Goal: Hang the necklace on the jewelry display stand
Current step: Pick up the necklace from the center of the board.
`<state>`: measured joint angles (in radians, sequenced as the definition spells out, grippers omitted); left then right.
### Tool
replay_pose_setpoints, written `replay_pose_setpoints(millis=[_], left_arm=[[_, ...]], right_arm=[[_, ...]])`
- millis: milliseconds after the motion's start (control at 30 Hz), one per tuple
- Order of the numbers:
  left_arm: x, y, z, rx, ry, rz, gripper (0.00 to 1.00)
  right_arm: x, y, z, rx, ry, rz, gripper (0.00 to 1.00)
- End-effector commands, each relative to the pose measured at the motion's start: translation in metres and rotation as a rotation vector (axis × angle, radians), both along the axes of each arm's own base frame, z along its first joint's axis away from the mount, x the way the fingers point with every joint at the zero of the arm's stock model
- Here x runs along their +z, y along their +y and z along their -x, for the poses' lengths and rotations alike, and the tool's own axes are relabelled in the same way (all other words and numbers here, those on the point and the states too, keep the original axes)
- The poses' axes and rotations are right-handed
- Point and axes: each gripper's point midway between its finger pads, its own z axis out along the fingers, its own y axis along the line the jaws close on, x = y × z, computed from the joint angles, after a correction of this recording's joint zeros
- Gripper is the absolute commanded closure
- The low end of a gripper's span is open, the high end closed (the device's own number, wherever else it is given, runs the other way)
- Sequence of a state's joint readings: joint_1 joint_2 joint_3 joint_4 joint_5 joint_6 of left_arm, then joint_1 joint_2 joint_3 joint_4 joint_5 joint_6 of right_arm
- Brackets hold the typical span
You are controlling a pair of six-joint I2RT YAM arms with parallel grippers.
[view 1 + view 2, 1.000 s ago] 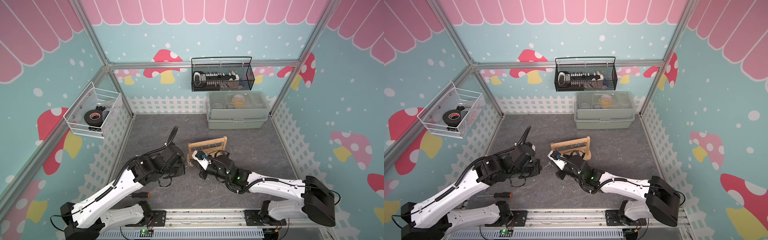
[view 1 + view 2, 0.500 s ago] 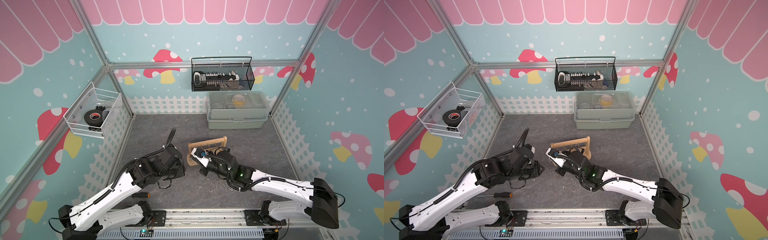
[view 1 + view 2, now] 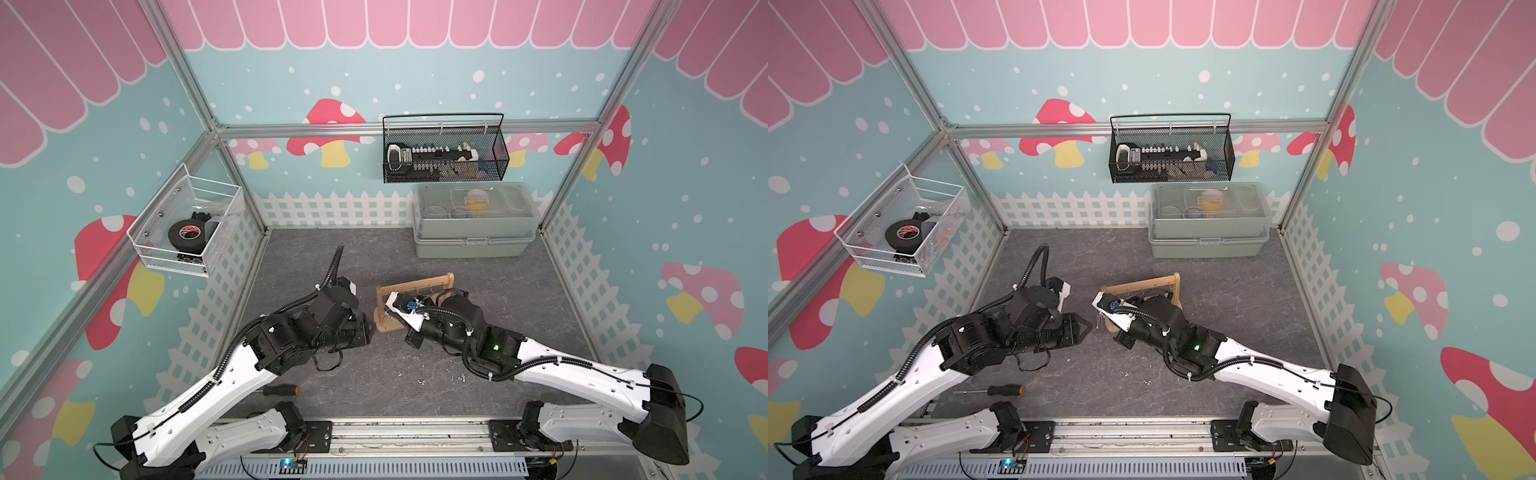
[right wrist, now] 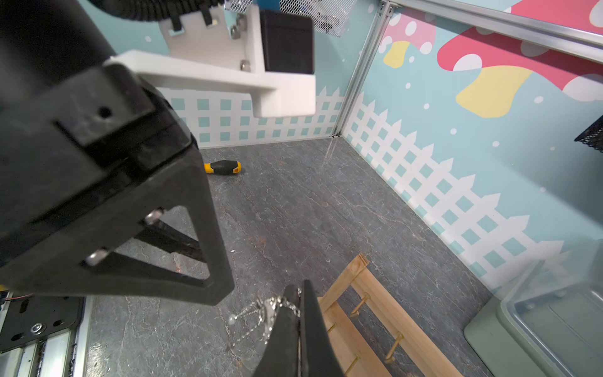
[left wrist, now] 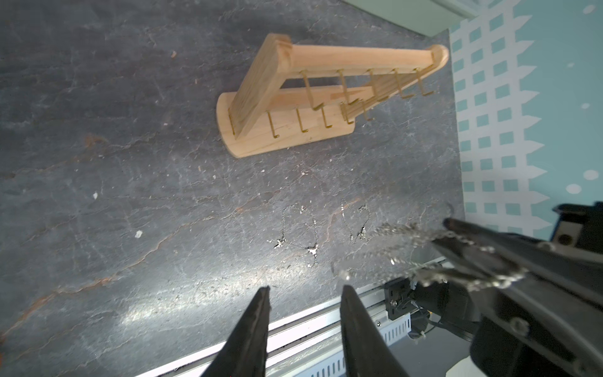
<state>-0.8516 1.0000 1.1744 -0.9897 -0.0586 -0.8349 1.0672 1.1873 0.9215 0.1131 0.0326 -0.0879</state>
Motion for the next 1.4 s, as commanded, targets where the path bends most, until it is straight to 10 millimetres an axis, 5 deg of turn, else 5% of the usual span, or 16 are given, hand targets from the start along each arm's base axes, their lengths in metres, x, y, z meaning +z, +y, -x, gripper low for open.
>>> replay_pose_setpoints(millis=[0,200,1000,1367], left_arm=[[0.018,-0.007,-0.007,-0.097,-0.111,-0.012,0.63],[0.021,-0.001,-0.017,-0.109,-0.135,0.021,0.63],[0.017,-0.035,-0.016,-0.339,-0.277,0.12,0.63],[0.014,-0.026,-0.019,-0.331,-0.296,0.08,0.63]], right_arm=[[0.014,-0.003,0.006,0.026,-0.033,0.002,1.0],[0.016,-0.009,0.006,0.023,-0.04,0.01,1.0],[0.02,-0.015,0.01,0.122,0.024,-0.034,1.0],[0.017,-0.014,0.006,0.118,0.038,-0.034,1.0]])
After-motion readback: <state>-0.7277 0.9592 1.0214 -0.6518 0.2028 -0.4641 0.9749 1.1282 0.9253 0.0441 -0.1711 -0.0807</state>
